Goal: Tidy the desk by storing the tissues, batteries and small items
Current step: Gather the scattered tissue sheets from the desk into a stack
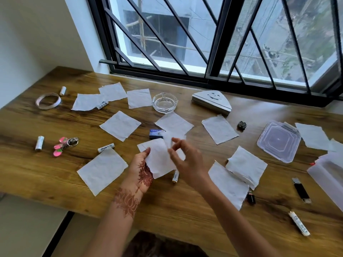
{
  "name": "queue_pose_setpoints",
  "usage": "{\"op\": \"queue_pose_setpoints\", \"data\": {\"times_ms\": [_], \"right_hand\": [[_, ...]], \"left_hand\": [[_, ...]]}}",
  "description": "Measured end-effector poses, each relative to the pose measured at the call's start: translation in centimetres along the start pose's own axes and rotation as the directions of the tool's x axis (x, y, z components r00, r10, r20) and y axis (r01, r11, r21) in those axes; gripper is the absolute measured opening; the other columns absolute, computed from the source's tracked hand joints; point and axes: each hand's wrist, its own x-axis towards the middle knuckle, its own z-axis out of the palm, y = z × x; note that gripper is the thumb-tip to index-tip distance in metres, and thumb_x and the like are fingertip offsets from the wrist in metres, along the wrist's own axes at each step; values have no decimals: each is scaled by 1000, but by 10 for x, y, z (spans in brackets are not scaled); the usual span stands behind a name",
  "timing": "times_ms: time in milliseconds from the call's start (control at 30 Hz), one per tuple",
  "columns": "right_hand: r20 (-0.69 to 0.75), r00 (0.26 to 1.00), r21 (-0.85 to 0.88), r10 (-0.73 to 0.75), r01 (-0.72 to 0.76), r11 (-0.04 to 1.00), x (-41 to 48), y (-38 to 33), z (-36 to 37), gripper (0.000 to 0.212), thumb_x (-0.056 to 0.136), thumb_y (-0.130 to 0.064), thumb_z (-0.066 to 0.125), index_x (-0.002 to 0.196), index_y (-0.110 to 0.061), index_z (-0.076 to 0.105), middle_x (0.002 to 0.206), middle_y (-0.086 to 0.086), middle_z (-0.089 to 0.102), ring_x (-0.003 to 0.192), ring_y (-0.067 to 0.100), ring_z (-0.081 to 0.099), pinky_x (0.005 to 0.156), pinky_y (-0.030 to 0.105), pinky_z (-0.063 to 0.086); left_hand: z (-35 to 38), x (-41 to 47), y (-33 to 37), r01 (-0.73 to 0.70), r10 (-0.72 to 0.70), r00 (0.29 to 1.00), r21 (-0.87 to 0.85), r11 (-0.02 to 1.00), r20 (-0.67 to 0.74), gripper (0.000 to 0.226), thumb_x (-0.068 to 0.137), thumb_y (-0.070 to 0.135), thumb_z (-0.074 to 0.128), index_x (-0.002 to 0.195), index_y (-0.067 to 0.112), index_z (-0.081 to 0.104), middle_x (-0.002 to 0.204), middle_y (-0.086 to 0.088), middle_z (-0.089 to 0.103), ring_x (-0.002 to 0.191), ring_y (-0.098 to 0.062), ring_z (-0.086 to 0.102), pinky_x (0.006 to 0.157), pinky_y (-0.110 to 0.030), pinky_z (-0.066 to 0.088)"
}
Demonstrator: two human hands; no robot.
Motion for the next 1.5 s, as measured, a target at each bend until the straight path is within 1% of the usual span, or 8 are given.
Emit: {"op": "queue_pose_setpoints", "data": {"times_ms": [100, 200, 367, 533, 700, 1033, 1233, 1500], "right_hand": [[85, 994, -61, -69, 75, 995, -5, -5, 24, 6, 92, -22, 52, 95, -18, 55, 141, -2, 45, 133, 9, 34, 96, 18, 30], [148, 983, -119, -111, 130, 984, -5, -3, 44, 28, 94, -22, 49, 118, -8, 52, 147, 1, 37, 139, 10, 23, 111, 28, 27], [148, 977, -106, -155, 171, 980, 6, -11, 45, 26, 94, -29, 48, 109, -10, 57, 144, 0, 41, 137, 12, 29, 109, 34, 34], [-153, 974, -136, -166, 145, 980, 47, 3, 27, 20, 92, -21, 54, 102, -6, 61, 120, 10, 60, 106, 20, 58, 79, 18, 44], [-173, 983, -302, -64, 8, 953, 84, 49, 17, 20, 85, -18, 63, 100, -5, 64, 121, 11, 59, 116, 23, 53, 86, 20, 39], [-151, 974, -509, -171, 71, 858, 88, 65, 32, 12, 85, -8, 62, 95, -2, 65, 111, 15, 63, 109, 27, 55, 90, 30, 45], [-268, 935, 36, 232, -231, 972, 89, 26, 26, 14, 88, -24, 61, 88, -10, 66, 79, 1, 64, 75, 13, 58, 61, 18, 43], [32, 931, 539, 364, -323, 778, 80, -28, 42, 14, 88, -18, 61, 78, -8, 62, 73, 7, 63, 62, 16, 62, 63, 27, 56]], "left_hand": [[-2, 0, -2, 26, -20, 998, -92, 995, 56, 37, 92, 34, 49, 114, 6, 59, 104, -15, 66, 94, -31, 63, 85, -47, 50], [-3, -2, 1, 4, 15, 989, -131, 991, 145, 45, 91, 45, 44, 113, 8, 59, 102, -13, 65, 92, -28, 61, 73, -41, 50], [-9, 1, 17, 64, -44, 982, -106, 992, 182, 39, 89, 43, 50, 100, 8, 64, 80, -12, 73, 86, -26, 64, 69, -38, 56], [-16, 15, 32, 20, -16, 997, -48, 999, 80, 16, 90, 22, 55, 95, 7, 58, 75, -13, 72, 79, -28, 65, 65, -40, 56], [-24, 23, 44, -30, 35, 996, -62, 998, 82, 9, 89, 19, 56, 88, 10, 60, 62, -7, 72, 55, -23, 70, 53, -40, 56], [-32, 37, 58, -46, 53, 996, -112, 993, 67, 7, 90, 17, 55, 87, 11, 58, 55, -4, 70, 51, -20, 69, 46, -34, 55], [-31, 45, 62, -101, 108, 992, -96, 990, 69, 12, 91, 22, 55, 94, 12, 61, 67, -4, 73, 74, -23, 67, 60, -34, 57], [-25, 52, 62, -139, 136, 987, 24, 990, 82, 33, 91, 31, 53, 110, 6, 62, 96, -12, 69, 87, -26, 65, 74, -37, 54]]}}
